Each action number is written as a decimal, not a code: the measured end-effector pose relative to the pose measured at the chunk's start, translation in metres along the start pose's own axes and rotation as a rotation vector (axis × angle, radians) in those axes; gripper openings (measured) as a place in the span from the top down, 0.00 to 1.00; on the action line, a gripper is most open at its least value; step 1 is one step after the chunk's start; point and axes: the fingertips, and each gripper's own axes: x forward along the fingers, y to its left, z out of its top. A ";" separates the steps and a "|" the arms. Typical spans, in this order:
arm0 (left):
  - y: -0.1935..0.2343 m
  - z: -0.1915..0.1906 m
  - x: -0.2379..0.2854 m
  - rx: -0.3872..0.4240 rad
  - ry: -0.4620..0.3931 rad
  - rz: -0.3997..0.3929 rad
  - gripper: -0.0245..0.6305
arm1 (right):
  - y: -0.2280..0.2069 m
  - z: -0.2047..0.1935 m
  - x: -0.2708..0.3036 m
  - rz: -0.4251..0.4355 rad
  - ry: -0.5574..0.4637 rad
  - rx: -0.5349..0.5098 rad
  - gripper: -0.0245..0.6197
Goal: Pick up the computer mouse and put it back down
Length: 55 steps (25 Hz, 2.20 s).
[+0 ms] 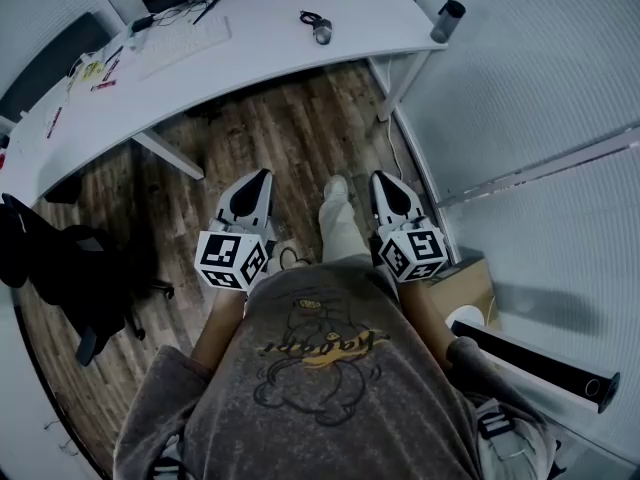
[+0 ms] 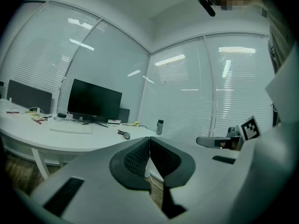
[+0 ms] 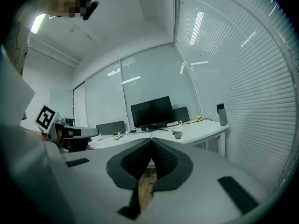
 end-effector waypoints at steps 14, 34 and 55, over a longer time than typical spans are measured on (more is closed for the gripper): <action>0.056 0.014 0.084 -0.012 -0.002 0.015 0.93 | -0.038 0.018 0.095 0.014 -0.015 0.005 0.95; 0.140 0.066 0.280 -0.049 0.036 0.094 0.93 | -0.151 0.077 0.280 0.091 0.051 0.014 0.95; 0.195 0.108 0.385 -0.050 0.002 0.238 0.93 | -0.221 0.121 0.415 0.214 0.080 -0.018 0.95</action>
